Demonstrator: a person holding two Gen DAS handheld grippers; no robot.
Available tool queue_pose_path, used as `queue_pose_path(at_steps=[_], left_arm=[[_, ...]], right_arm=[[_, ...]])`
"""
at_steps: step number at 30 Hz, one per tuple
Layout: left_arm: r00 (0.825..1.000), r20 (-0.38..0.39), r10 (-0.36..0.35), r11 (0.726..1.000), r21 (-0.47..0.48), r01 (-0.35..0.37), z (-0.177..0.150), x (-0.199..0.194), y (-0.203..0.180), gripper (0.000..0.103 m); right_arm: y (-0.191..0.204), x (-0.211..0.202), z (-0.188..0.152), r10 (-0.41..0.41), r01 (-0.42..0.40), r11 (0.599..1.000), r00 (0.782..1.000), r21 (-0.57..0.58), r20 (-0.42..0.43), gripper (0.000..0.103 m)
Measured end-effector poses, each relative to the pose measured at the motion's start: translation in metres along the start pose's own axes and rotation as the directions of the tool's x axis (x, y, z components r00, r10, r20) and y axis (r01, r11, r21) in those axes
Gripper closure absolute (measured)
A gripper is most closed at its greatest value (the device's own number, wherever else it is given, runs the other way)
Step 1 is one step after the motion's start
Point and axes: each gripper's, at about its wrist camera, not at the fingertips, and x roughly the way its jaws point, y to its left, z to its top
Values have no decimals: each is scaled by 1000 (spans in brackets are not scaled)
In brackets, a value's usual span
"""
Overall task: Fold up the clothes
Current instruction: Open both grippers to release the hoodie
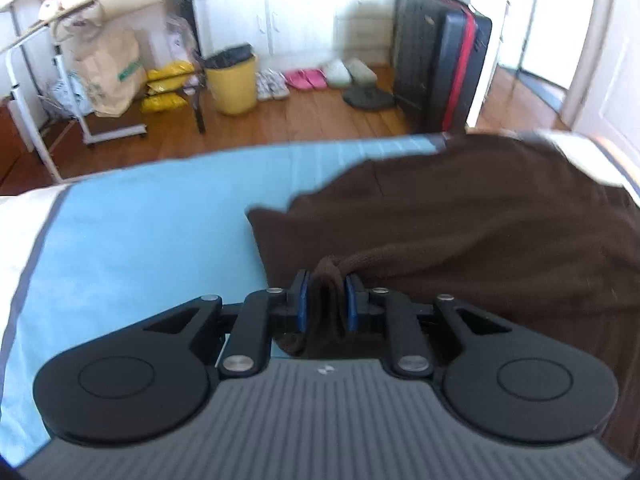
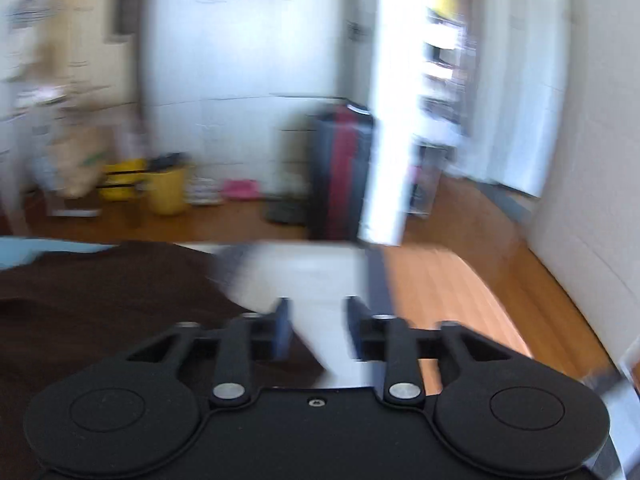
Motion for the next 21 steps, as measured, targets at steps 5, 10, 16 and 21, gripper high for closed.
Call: queue_pose_path(at_steps=[5,10,16,21], left_arm=[[1000,27,8,995,-95,-5,5,6,19,83],[993,95,67,994,-94,-58,2,6,21,80],[971,88,222,969,-128,-210,21,17,23,94],[995,-9,104,984,-146,-104,-1,-1,21,84]], right_arm=[[22,12,-4,186,-188,979,982,-77,-25,48],[25,59,-32,100,-117,990,976,-75,-196,47],[10,56,-38,125,-134,990,975,-41,-181,46],[16,50,-34,72,-84,995,979,-55,-192,45]])
